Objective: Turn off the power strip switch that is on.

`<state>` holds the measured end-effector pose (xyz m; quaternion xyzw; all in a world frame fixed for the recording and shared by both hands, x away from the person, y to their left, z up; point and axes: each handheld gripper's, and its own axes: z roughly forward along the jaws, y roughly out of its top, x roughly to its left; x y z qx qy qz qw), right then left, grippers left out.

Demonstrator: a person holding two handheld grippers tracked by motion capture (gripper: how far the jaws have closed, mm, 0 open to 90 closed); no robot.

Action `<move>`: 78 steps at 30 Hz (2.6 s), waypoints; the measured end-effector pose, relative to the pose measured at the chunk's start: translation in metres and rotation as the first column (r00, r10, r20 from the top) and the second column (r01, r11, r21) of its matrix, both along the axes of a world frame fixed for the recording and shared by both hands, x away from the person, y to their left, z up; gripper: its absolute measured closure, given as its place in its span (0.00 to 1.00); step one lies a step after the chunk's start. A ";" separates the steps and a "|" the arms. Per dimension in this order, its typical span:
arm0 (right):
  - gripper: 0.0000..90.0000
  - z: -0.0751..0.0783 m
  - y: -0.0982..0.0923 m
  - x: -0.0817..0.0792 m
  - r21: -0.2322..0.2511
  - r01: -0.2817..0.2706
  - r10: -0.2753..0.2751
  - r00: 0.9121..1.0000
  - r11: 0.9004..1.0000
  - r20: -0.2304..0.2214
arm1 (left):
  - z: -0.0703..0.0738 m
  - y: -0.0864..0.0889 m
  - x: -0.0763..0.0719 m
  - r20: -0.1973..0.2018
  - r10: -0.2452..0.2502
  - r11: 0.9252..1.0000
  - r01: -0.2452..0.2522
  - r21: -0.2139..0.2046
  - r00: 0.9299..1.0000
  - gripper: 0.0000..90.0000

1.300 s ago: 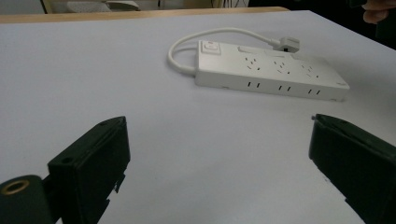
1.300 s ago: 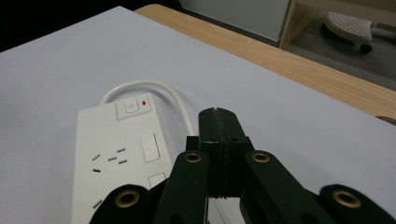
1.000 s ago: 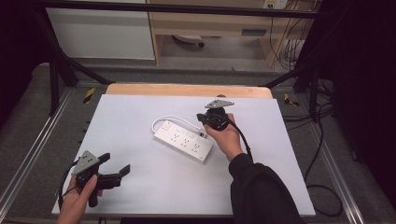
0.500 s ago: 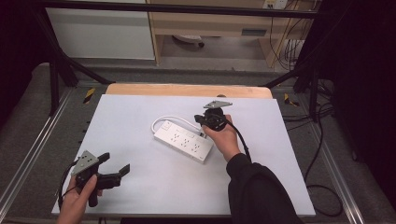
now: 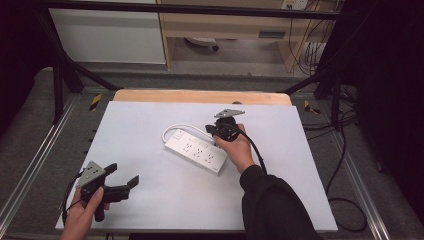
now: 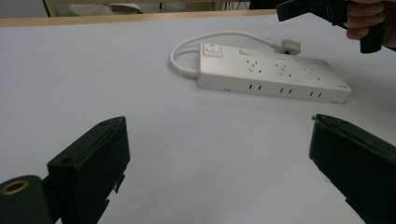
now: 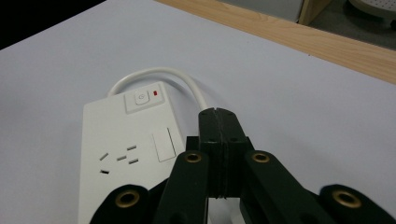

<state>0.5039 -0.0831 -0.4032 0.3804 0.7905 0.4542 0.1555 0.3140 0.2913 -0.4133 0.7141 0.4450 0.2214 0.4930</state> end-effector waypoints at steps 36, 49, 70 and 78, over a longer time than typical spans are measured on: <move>1.00 -0.016 0.017 -0.001 -0.087 -0.035 0.032 0.999 0.996 -0.041 | -0.001 -0.002 0.000 -0.003 -0.016 1.000 0.016 0.002 1.000 0.06; 1.00 -0.019 0.020 -0.011 -0.132 -0.067 0.059 0.996 0.989 -0.062 | -0.001 -0.003 0.000 -0.007 -0.020 1.000 0.021 0.006 1.000 0.06; 1.00 -0.023 0.015 -0.018 -0.144 -0.074 0.065 0.996 0.987 -0.066 | -0.001 -0.003 0.000 -0.007 -0.021 1.000 0.021 0.008 1.000 0.06; 1.00 -0.025 0.015 -0.019 -0.152 -0.074 0.065 0.996 0.986 -0.064 | -0.001 -0.003 0.000 -0.007 -0.021 1.000 0.021 0.008 1.000 0.06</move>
